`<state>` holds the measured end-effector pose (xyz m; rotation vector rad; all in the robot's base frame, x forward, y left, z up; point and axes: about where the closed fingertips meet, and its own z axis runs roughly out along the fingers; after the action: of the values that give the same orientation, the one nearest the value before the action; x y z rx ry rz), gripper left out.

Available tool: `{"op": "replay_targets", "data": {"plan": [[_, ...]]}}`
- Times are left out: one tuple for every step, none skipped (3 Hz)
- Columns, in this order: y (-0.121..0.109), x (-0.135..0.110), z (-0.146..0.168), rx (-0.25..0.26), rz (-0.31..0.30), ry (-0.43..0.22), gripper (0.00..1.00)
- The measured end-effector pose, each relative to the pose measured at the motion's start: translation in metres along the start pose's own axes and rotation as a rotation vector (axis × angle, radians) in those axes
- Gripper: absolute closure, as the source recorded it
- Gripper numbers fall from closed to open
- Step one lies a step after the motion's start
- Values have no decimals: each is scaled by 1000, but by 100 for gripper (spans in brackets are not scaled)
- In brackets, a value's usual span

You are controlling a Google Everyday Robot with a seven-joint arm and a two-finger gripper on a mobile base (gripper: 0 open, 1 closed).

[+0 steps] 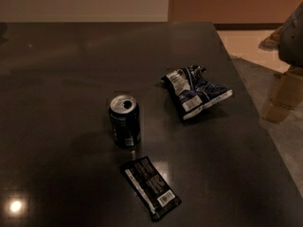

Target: Pick pepsi can

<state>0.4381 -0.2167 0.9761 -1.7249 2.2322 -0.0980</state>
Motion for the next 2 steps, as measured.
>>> {"op": "replay_targets", "data": {"plan": [[0, 0, 0, 0, 0, 0, 0], [0, -5, -2, 1, -9, -13, 0]]}}
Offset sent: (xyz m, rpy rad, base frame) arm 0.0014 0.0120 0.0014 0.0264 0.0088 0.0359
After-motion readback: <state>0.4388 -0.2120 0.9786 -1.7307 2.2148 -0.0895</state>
